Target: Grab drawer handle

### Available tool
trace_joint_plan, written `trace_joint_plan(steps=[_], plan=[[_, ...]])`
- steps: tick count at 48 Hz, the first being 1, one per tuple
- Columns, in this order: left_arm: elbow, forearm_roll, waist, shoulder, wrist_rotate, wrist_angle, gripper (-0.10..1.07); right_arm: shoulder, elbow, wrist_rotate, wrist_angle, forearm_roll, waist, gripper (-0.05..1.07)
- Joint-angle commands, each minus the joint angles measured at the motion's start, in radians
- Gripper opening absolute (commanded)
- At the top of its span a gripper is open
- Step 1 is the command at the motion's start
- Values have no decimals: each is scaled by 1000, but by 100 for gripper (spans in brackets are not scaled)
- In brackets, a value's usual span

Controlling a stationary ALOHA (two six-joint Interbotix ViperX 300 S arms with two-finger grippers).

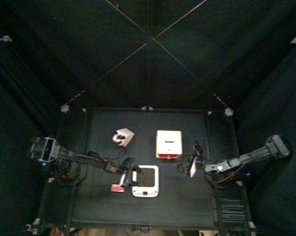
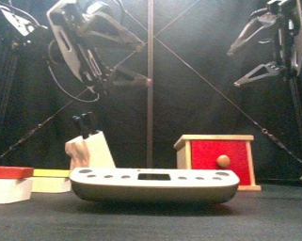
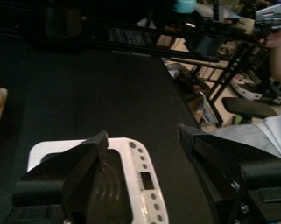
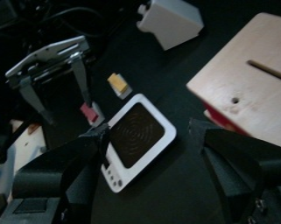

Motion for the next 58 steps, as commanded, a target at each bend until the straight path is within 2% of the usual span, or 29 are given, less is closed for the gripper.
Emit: trace_joint_plan(steps=[1, 11, 21, 32, 41, 52, 56, 58], plan=[[-67, -38, 18, 26, 6, -6, 97, 5, 0, 2, -5, 12, -37, 101], [-112, -124, 78, 60, 14, -3, 97, 37, 2, 6, -6, 132, -58, 101], [-124, -140, 149, 78, 38, -20, 97, 98, -8, 9, 35, 256, -52, 100], [-183, -146, 213, 106, 60, -20, 97, 178, -63, 12, 107, 331, 17, 100], [-242, -156, 276, 170, 61, -14, 95, 247, -118, 12, 192, 393, 51, 100], [-324, -156, 350, 227, 61, 11, 81, 290, -138, 57, 264, 413, 58, 100], [-351, -155, 359, 230, 61, 78, 73, 301, -132, 143, 276, 377, 60, 100], [-368, -153, 360, 230, 63, 146, 69, 305, -126, 184, 279, 347, 64, 100]])
